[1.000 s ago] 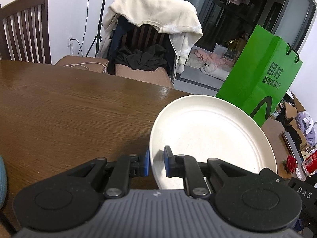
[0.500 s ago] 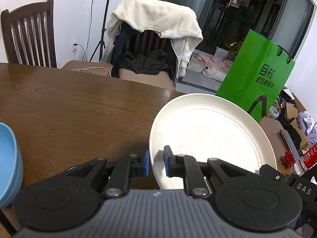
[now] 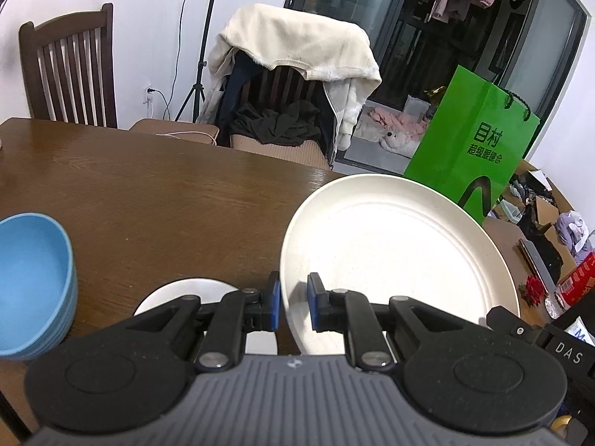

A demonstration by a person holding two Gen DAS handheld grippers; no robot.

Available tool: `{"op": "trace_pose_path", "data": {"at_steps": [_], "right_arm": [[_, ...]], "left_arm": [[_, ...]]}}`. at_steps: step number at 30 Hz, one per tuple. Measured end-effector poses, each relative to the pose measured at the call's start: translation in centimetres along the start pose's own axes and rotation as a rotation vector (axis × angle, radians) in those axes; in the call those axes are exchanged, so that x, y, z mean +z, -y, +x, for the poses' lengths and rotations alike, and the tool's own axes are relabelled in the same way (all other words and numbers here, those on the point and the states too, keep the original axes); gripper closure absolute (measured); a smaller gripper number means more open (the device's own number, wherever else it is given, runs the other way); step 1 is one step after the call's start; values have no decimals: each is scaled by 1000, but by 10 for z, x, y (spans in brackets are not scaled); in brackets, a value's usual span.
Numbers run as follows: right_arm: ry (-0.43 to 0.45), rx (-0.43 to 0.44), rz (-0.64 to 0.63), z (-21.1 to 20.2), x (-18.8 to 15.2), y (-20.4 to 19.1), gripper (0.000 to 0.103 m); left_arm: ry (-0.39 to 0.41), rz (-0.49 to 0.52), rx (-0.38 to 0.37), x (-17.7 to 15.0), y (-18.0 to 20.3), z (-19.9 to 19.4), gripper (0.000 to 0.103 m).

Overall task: Organize plates and bowls
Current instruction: 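Carry both held cream plates back toward the blue bowl and white bowls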

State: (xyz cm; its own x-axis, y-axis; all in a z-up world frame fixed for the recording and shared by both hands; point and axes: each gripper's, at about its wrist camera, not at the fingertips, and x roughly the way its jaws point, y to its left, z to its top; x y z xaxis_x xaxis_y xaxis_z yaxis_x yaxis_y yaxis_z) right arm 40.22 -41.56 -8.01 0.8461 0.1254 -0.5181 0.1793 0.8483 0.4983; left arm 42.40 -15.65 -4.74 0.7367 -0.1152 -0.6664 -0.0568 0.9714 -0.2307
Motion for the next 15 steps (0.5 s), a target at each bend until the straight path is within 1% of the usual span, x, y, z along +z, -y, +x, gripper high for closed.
{"op": "trace_pose_path", "data": {"at_steps": [15], "right_arm": [[11,22,-13,-41,-25,-11,95]], "left_arm": [[27,-8,16,-21,-17,-46,88]]}}
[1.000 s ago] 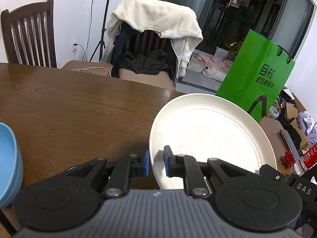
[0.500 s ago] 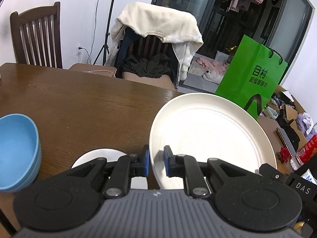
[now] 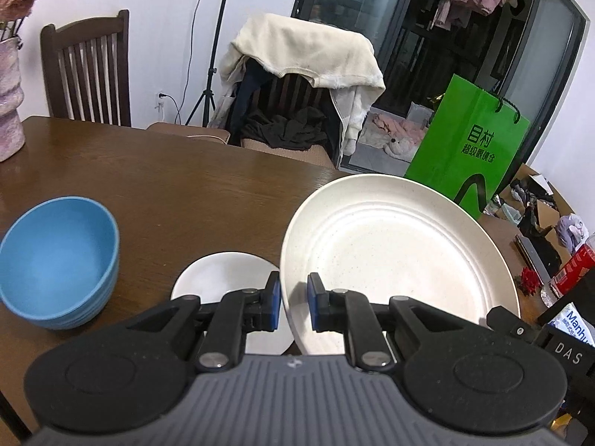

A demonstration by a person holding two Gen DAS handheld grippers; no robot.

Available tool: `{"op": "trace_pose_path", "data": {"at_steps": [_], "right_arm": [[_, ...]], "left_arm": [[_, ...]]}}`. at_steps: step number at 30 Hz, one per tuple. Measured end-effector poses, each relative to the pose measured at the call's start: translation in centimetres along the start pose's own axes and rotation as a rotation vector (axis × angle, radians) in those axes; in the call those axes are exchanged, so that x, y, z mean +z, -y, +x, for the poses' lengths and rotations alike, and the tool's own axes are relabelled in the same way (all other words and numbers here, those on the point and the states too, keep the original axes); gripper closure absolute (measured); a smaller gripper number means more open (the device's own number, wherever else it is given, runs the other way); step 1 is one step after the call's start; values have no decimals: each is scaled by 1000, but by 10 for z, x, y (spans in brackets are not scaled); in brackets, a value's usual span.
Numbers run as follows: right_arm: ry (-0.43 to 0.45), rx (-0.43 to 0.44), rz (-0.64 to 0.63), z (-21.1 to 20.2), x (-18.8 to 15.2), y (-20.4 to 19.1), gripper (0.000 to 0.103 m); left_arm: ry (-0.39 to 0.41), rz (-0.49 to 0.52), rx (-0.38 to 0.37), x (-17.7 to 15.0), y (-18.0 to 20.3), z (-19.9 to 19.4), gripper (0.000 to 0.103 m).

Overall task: Organize plates and bowls
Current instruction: 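Carry both held cream plates back toward the blue bowl and white bowls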

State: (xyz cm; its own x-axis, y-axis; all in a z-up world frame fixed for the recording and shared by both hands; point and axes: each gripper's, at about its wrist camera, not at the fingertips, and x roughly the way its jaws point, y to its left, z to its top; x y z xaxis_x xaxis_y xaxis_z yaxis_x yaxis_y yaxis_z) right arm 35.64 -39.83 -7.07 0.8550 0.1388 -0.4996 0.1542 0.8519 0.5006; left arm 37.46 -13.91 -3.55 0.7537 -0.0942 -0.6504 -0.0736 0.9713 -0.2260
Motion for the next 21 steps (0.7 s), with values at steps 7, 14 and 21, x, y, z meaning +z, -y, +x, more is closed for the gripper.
{"op": "trace_pose_path", "data": {"at_steps": [7,14,21], "right_arm": [[5,9,-17,-22,-14,-9,95],[8,18,-32,-43,-28,-19,95],[1,26,-39,-60,-41,-27,95]], "left_arm": [[23,-3,2,-8,-9,-27,88],[34,-5,7,-16,-20,-48,88],[43,-5,11,-22,-32,-66,88]]}}
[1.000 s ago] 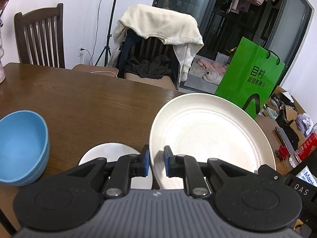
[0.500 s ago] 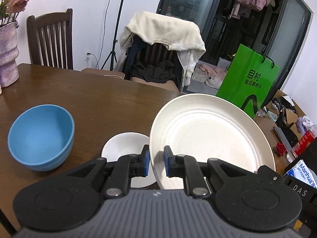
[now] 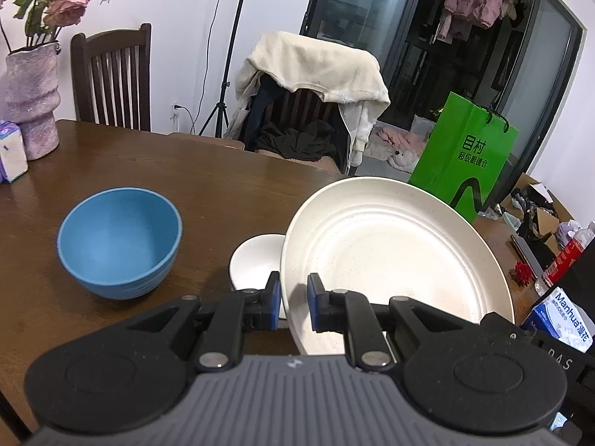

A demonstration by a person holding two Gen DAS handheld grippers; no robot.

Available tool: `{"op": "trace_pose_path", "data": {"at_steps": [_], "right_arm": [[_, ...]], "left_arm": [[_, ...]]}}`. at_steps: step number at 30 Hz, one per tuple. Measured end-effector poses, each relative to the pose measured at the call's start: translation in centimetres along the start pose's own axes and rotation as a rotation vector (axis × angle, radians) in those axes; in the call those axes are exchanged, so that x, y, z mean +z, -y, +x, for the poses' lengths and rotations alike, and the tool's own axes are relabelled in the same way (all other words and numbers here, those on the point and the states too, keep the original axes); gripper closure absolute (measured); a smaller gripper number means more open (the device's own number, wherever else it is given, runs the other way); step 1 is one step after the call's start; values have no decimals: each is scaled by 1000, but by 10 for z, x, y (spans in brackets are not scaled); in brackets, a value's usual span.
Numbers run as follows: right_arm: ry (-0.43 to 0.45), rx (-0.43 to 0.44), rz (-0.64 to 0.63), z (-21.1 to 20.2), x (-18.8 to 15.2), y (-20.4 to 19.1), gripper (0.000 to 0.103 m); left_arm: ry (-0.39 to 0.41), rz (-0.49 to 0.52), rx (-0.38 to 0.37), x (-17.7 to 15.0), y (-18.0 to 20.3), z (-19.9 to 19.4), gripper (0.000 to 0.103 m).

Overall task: Organize plates and bowls
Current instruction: 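Carry both held cream plates back toward the blue bowl and white bowls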

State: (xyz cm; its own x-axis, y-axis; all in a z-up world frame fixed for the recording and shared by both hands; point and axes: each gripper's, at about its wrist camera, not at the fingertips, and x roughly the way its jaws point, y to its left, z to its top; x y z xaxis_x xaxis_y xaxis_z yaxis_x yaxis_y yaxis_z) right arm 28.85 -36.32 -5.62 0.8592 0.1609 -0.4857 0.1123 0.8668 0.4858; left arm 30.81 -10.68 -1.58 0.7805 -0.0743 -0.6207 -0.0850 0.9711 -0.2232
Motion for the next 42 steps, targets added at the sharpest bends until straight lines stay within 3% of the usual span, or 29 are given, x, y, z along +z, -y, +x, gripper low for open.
{"op": "trace_pose_path", "data": {"at_steps": [42], "right_arm": [[-41,15,-83,-53,-70,-49,94]], "left_arm": [[42,-56,-4,-49,-73,-71,88]]}}
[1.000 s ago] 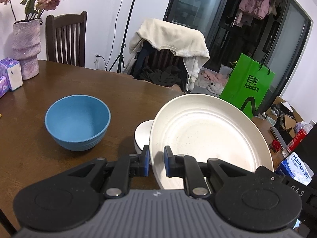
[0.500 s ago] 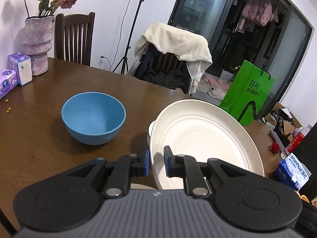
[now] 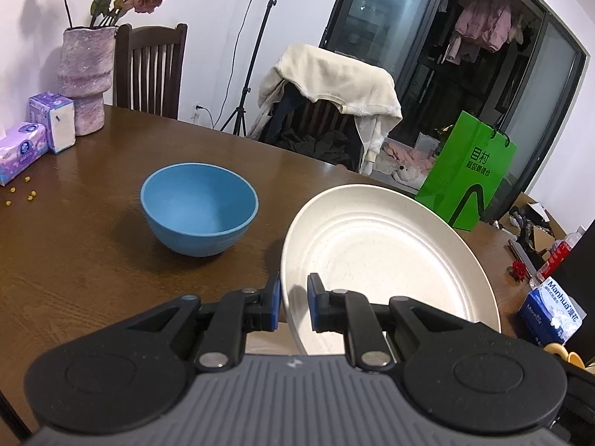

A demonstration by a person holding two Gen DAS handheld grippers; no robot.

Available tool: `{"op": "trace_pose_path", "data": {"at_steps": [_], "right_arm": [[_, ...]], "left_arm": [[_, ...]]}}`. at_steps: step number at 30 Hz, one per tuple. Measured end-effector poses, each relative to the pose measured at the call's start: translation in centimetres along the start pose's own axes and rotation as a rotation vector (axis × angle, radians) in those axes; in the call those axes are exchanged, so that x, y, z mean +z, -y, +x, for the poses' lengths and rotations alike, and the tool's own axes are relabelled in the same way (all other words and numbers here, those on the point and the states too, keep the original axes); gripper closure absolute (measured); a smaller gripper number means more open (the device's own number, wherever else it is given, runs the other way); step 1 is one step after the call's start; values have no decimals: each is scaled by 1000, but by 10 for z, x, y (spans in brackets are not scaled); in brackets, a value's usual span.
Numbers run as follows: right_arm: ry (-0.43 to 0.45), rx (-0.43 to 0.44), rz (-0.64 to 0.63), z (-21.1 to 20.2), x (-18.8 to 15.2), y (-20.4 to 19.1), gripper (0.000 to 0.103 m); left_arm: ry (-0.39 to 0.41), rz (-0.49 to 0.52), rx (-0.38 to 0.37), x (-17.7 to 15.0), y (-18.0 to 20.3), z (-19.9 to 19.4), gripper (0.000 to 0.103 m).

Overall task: Organize plates and bowls
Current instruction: 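Carry both held cream plates back toward the blue bowl and white bowls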

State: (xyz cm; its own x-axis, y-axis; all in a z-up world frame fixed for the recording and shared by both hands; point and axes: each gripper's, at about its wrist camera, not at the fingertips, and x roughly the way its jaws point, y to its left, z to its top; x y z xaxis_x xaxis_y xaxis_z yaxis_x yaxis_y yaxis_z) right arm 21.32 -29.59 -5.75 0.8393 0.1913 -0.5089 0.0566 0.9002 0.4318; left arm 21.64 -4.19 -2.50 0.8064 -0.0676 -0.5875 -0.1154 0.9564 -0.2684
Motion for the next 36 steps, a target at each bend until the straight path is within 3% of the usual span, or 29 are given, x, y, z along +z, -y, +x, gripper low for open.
{"op": "trace_pose_path", "data": {"at_steps": [36], "right_arm": [[-44,17,-75,-15,-41,-19,93]], "left_arm": [[16,-33,20,-31,-38,-26,88]]}}
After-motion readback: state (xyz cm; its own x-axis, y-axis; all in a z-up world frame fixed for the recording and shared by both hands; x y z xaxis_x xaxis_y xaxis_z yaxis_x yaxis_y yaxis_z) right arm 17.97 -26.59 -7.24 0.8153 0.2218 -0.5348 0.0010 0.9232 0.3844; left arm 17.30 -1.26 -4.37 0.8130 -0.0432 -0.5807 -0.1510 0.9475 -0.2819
